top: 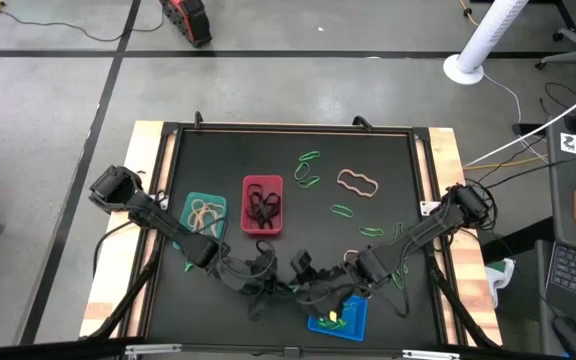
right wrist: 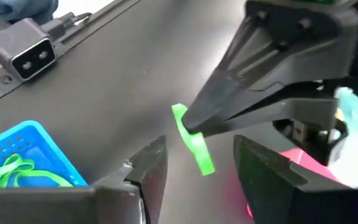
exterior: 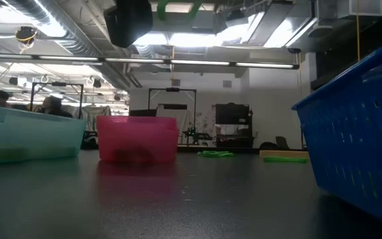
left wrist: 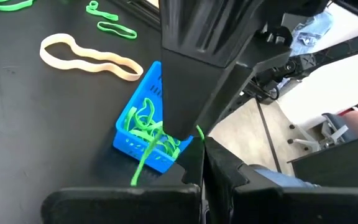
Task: Sort rubber bands into baskets
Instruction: Put the green rubber band into the blue bin
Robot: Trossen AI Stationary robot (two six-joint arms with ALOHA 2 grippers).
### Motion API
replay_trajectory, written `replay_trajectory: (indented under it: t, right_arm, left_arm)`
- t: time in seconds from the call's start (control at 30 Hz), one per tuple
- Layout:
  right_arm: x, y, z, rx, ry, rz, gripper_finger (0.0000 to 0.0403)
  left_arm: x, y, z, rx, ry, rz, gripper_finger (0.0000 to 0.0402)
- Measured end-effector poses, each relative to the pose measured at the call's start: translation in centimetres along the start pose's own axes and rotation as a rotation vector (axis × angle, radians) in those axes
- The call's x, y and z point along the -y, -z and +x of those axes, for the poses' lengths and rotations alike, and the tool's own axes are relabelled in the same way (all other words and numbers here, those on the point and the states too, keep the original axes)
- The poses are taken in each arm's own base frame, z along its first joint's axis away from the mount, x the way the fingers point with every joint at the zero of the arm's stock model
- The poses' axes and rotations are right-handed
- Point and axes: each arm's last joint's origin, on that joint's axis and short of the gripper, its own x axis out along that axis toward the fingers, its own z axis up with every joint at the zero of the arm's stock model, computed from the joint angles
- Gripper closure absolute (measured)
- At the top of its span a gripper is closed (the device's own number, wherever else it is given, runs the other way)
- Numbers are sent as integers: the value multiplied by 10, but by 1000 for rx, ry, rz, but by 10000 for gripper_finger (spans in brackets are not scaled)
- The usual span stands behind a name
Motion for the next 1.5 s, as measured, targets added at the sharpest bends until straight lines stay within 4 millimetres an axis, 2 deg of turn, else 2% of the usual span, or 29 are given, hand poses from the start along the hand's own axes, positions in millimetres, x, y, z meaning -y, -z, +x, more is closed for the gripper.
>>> replay_trajectory:
  t: [0.47, 0.6, 0.87, 1.03, 1.2, 1.5]
  right_arm:
    - [-3, 1, 9, -19, 7, -2, 229]
    - [-3, 1, 9, -17, 8, 0, 270]
    - [-3, 1, 9, -18, 2, 30, 391]
    - [-4, 1, 9, -16, -11, 50, 382]
    - [-4, 2, 9, -26, -18, 72, 397]
    - [-12, 9, 7, -104, -78, 129, 399]
  left_arm:
    - [0, 0, 0, -1, 0, -1, 401]
    - [0, 0, 0, -1, 0, 0, 401]
    - [0, 0, 0, -2, 0, 1, 401]
    - [-1, -1, 0, -1, -2, 3, 395]
    - [-2, -1, 1, -2, -3, 88, 361]
    - [-3, -1, 1, -9, -13, 131, 258]
